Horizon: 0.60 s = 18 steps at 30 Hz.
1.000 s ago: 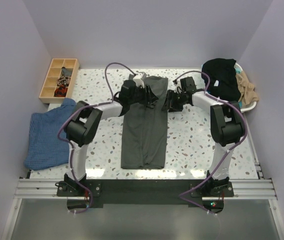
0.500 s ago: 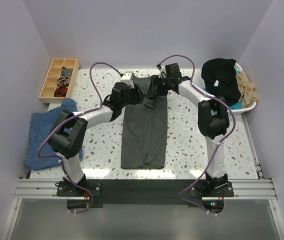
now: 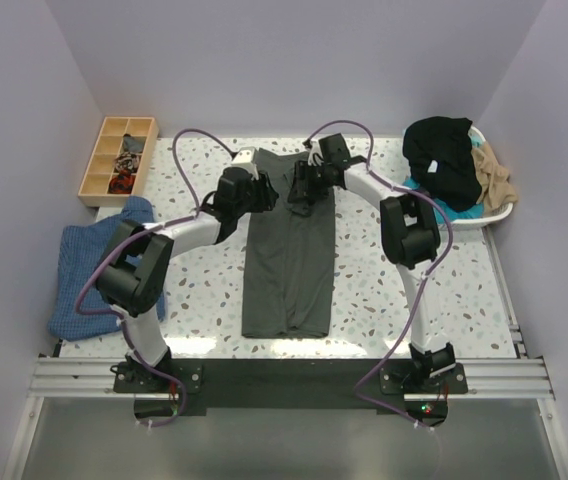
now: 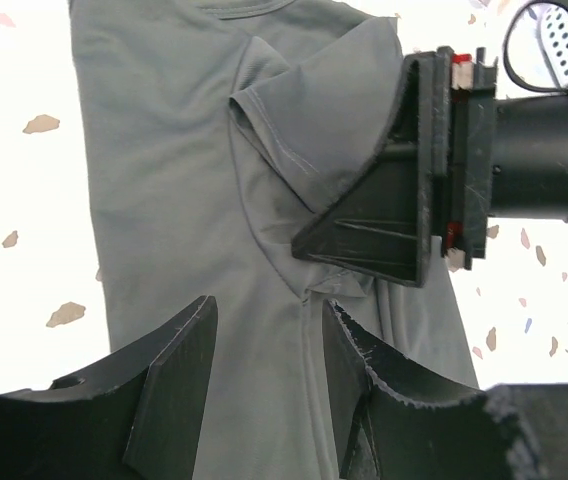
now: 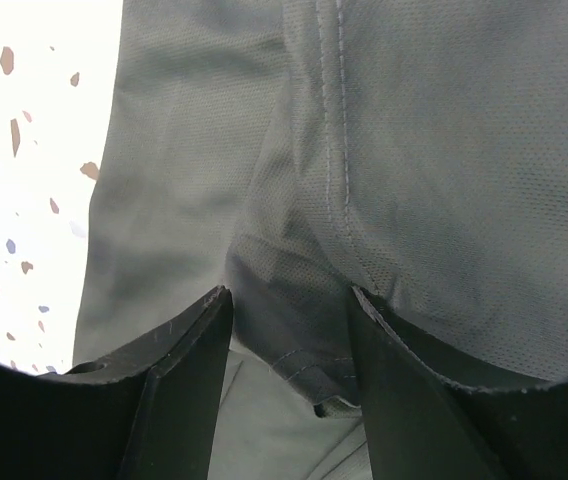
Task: Fold and stack the t-shirts
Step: Fold the tshirt
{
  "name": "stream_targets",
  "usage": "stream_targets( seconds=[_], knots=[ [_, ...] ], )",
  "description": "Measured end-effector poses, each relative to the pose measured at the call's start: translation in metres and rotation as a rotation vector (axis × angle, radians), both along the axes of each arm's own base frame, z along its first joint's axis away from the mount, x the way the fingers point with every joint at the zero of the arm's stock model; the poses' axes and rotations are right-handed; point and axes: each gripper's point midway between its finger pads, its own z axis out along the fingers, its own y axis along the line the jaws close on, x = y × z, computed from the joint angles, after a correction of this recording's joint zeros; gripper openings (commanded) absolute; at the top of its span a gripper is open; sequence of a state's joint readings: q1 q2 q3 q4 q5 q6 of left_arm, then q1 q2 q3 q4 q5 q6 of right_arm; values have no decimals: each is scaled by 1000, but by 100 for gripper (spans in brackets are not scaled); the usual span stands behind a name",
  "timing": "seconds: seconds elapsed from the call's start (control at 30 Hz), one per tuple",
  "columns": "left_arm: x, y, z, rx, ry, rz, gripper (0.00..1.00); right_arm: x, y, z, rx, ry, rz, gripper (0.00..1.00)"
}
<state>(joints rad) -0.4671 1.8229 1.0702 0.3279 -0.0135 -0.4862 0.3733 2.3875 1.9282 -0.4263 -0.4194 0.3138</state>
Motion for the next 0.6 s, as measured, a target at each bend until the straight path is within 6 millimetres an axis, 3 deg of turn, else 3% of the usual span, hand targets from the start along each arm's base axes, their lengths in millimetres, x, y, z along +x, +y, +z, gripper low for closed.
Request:
stream_targets(
  seconds=[0.17, 0.23, 0.3, 0.5, 0.57, 0.6],
  knots=[
    [1, 5, 0, 3, -1, 13, 51, -11, -1, 6, -8, -19, 38, 55],
    [0, 7, 4, 3, -8, 19, 52, -18, -3, 17, -9, -40, 60, 55],
    [-3, 10, 8, 6, -15, 28, 54, -20, -4, 35, -6, -80, 74, 56],
    [-14, 26, 27, 30, -46, 67, 54, -22, -14, 124, -1, -269, 46, 54],
    [-24, 33, 25, 43, -35, 70, 54, -35, -22, 136, -1, -281, 23, 54],
    [-35, 38, 21, 51, -22, 70, 54, -50, -29, 134, -2, -267, 7, 54]
  ],
)
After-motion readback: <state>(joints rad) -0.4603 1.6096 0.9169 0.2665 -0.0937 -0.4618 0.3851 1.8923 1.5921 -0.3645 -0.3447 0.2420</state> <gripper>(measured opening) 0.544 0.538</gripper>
